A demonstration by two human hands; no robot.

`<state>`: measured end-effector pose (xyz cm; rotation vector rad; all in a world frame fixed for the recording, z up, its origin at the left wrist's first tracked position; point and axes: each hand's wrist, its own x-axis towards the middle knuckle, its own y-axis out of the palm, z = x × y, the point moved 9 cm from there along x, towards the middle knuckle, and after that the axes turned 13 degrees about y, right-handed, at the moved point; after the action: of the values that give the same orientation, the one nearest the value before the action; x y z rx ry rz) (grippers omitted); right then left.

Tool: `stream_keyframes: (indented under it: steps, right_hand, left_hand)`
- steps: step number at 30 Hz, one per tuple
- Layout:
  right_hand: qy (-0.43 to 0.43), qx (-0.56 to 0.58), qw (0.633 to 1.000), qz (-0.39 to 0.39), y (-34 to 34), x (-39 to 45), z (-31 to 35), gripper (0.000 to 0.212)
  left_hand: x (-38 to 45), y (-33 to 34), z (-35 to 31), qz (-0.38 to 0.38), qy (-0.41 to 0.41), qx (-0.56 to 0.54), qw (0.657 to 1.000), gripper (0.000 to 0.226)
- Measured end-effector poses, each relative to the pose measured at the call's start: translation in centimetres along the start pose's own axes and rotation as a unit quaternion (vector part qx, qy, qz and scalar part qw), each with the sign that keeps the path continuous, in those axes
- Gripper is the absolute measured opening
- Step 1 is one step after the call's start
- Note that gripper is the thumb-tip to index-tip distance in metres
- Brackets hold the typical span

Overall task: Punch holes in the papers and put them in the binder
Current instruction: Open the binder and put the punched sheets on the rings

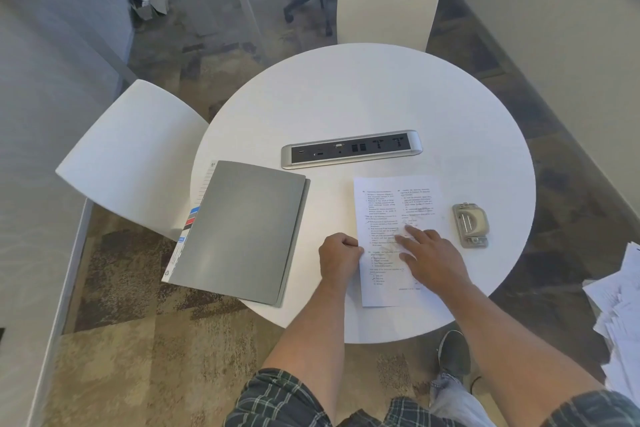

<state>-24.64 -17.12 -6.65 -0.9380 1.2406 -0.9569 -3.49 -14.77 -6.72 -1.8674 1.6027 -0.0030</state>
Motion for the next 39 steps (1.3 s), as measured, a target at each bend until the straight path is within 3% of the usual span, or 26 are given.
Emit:
stream_keyframes:
  steps: [4, 8, 12, 14, 18, 22, 25, 29, 39]
  right_hand:
    - [-0.003, -0.021, 1.000, -0.007, 0.1, 0.1, 0.0, 0.044]
    - [0.022, -0.008, 1.000, -0.001, -1.2, 0.8, 0.5, 0.039]
    - [0.024, 0.016, 1.000, 0.006, -1.5, 0.9, 3.2, 0.042]
    - [0.011, 0.061, 0.998, 0.023, -1.4, 0.6, 5.7, 0.044]
    - [-0.020, 0.154, 0.985, 0.071, -0.6, -0.7, 11.4, 0.048]
    - [-0.059, 0.183, 0.974, 0.119, 1.0, -2.4, 16.3, 0.064]
    - [-0.123, 0.139, 0.975, 0.123, 2.1, -3.2, 19.5, 0.073]
    - [-0.197, 0.064, 0.974, 0.094, 3.5, -3.4, 21.9, 0.066]
    - [-0.250, -0.032, 0.967, 0.038, 4.3, -4.5, 22.3, 0.048]
  left_hand:
    - [-0.1, -1.2, 0.1, 0.002, 0.033, 0.047, 0.998, 0.005]
    - [-0.5, -3.1, -0.3, 0.022, 0.087, 0.177, 0.980, 0.011]
    - [-0.2, -5.1, -0.9, 0.054, 0.173, 0.391, 0.902, 0.016]
    - [0.0, -6.4, -0.4, 0.056, 0.176, 0.466, 0.865, 0.021]
    - [-0.2, -9.5, 0.7, 0.011, 0.146, 0.533, 0.833, 0.040]
    - [-0.5, -11.1, 0.9, -0.025, 0.177, 0.556, 0.812, 0.044]
    - [-0.4, -11.8, 1.3, -0.036, 0.182, 0.560, 0.807, 0.050]
    - [0.2, -12.4, 2.0, -0.041, 0.153, 0.552, 0.819, 0.058]
    - [1.1, -12.4, 2.8, -0.028, 0.119, 0.543, 0.831, 0.080]
